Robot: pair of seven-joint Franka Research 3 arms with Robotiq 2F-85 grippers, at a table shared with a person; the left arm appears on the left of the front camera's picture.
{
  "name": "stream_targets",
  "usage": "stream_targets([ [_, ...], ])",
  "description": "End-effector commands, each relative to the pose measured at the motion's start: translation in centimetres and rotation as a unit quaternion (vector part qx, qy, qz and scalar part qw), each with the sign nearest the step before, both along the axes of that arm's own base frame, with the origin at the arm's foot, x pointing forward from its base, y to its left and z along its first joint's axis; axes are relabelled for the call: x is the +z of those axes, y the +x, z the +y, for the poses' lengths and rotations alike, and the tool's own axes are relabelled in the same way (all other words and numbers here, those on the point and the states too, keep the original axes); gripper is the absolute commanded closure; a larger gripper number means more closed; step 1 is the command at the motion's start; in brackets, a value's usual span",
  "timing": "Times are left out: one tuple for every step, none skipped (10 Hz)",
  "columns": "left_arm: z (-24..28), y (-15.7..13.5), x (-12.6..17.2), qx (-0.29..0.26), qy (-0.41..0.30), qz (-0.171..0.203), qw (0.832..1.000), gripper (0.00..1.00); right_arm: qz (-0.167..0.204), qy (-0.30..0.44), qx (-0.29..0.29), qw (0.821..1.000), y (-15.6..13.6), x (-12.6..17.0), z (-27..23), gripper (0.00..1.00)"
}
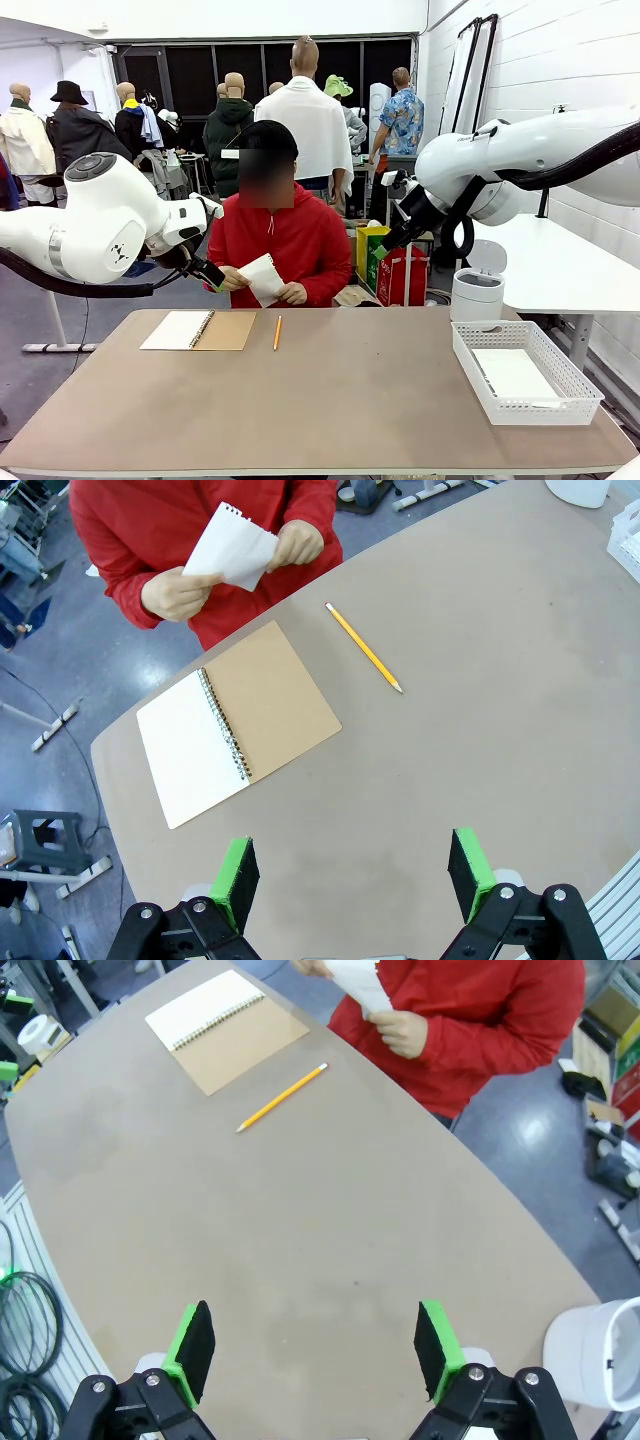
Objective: Sort the paper based on its condition.
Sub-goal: If a person hands you a paper, place it in the Organizing basket , and if it's crumpled, put it in the Trash can.
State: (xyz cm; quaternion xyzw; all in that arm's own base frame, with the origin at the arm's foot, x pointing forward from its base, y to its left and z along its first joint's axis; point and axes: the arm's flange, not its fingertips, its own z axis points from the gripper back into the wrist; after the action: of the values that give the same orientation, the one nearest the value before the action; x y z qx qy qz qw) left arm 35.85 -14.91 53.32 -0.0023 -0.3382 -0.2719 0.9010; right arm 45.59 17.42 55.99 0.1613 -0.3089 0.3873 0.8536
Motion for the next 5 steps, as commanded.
stream_targets([
  [0.04, -0.04, -0.11, -0.001, 0.001, 0.001, 1.000, 0.00, 0.001, 0.001, -0.001, 1.000, -0.06, -0.08, -0.01, 0.00],
  [0.04, -0.04, -0.11, -0.001, 0.001, 0.001, 1.000, 0.00, 0.001, 0.001, -0.001, 1.000, -0.06, -0.08, -0.01, 0.00],
  [0.04, -0.04, -0.11, -0.001, 0.001, 0.001, 1.000, 0.00, 0.001, 0.001, -0.001, 1.000, -0.06, -0.08, -0.01, 0.00],
  [0.04, -0.04, -0.11, -0.001, 0.001, 0.001, 1.000, 0.00, 0.001, 0.001, -0.001, 1.000, -0.06, -0.08, -0.01, 0.00],
  [0.04, -0.04, -0.11, -0.001, 0.001, 0.001, 1.000, 0.00, 0.001, 0.001, -0.001, 1.000, -0.06, -0.08, -0.01, 0.00],
])
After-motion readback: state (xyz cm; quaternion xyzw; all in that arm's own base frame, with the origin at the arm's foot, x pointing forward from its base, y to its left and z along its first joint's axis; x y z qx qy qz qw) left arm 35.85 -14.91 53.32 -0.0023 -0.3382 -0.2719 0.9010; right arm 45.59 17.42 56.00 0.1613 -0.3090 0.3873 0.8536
